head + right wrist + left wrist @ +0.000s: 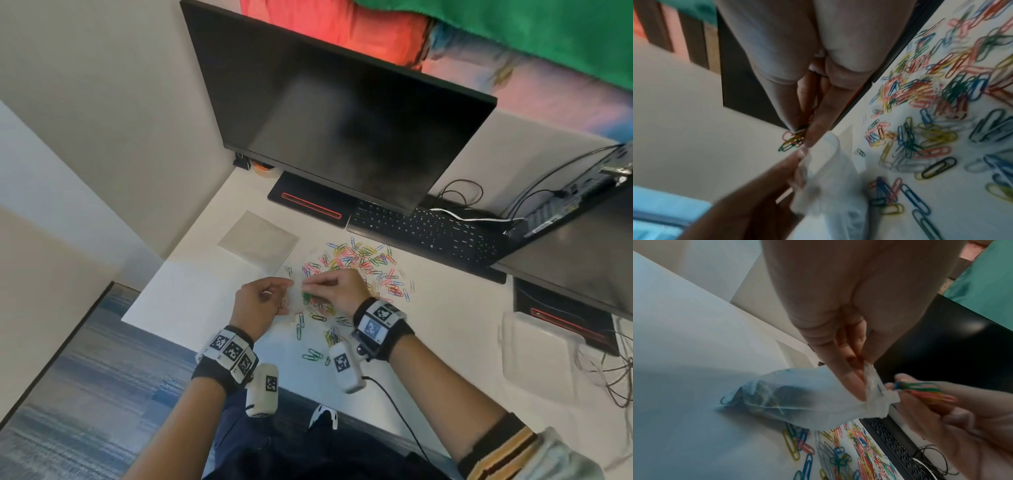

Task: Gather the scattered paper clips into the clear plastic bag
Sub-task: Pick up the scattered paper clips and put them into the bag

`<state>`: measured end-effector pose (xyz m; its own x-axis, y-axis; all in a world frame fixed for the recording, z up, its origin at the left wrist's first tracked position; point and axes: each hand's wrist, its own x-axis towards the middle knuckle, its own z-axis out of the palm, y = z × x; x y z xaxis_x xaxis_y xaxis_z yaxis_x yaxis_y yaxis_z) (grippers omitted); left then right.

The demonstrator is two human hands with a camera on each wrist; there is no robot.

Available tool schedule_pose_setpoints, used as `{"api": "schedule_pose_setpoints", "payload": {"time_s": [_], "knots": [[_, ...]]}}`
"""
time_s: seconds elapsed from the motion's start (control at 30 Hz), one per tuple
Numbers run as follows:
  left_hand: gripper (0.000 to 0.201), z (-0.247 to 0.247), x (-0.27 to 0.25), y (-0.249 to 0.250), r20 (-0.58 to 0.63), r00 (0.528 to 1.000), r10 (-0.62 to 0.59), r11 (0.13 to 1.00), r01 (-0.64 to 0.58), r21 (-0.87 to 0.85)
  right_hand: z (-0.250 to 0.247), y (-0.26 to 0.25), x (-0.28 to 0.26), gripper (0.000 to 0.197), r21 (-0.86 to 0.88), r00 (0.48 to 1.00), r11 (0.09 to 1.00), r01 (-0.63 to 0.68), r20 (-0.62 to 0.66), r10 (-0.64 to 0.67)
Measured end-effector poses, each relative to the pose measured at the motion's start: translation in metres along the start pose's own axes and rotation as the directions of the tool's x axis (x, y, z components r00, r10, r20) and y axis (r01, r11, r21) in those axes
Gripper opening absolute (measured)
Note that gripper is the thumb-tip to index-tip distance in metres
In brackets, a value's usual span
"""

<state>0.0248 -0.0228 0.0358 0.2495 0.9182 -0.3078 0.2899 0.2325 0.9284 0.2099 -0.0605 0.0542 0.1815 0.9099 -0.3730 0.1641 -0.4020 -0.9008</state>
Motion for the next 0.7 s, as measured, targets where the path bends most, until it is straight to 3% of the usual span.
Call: {"api": "schedule_pose_setpoints", "payload": {"time_s": [0.1, 0.23, 0.37, 0.43, 0.5, 0.57, 0.63, 0.67, 0.7], "knots": [[0.018, 0.001, -0.001, -0.001, 0.004, 1.0, -0.009, 1.0, 0.009, -0.028, 0.023, 0.007, 0.006, 0.015, -0.083, 0.998, 0.997, -0.002, -0.06, -0.003], [0.021, 0.004, -0.004, 0.001, 0.022, 1.0, 0.001, 0.999, 0.0, -0.054, 0.033, 0.003, 0.002, 0.026, -0.245, 0.996, 0.968, 0.057, -0.049, -0.071], [0.022, 0.006, -0.004, -0.002, 0.041, 0.999, -0.005, 0.999, 0.007, -0.037, 0.029, -0.005, -0.003, 0.007, -0.36, 0.988, 0.92, 0.156, 0.059, -0.144], [0.019, 0.006, -0.003, -0.003, 0.041, 0.999, -0.017, 0.999, 0.018, -0.037, 0.028, -0.009, -0.003, 0.014, -0.469, 0.972, 0.852, 0.233, 0.144, -0.187], [0.016, 0.005, -0.003, -0.001, 0.032, 0.999, -0.023, 0.999, 0.024, -0.042, 0.024, -0.011, -0.004, 0.024, -0.451, 0.963, 0.851, 0.269, 0.151, -0.225], [0.017, 0.002, -0.001, 0.002, 0.012, 1.0, -0.019, 0.999, 0.019, -0.046, 0.013, -0.011, -0.006, 0.025, -0.336, 0.972, 0.913, 0.233, 0.056, -0.227], [0.018, -0.004, -0.001, 0.005, -0.014, 1.0, -0.013, 0.999, 0.012, -0.048, -0.006, -0.001, -0.01, 0.019, -0.338, 0.98, 0.926, 0.166, -0.047, -0.193], [0.018, -0.008, 0.0, 0.006, -0.022, 1.0, -0.016, 0.999, 0.015, -0.049, -0.016, 0.009, -0.013, 0.023, -0.398, 0.987, 0.91, 0.116, -0.056, -0.15], [0.019, -0.011, 0.002, 0.005, -0.028, 0.999, -0.02, 0.999, 0.019, -0.047, -0.025, 0.021, -0.017, 0.043, -0.477, 0.998, 0.878, 0.04, -0.03, -0.062]]}}
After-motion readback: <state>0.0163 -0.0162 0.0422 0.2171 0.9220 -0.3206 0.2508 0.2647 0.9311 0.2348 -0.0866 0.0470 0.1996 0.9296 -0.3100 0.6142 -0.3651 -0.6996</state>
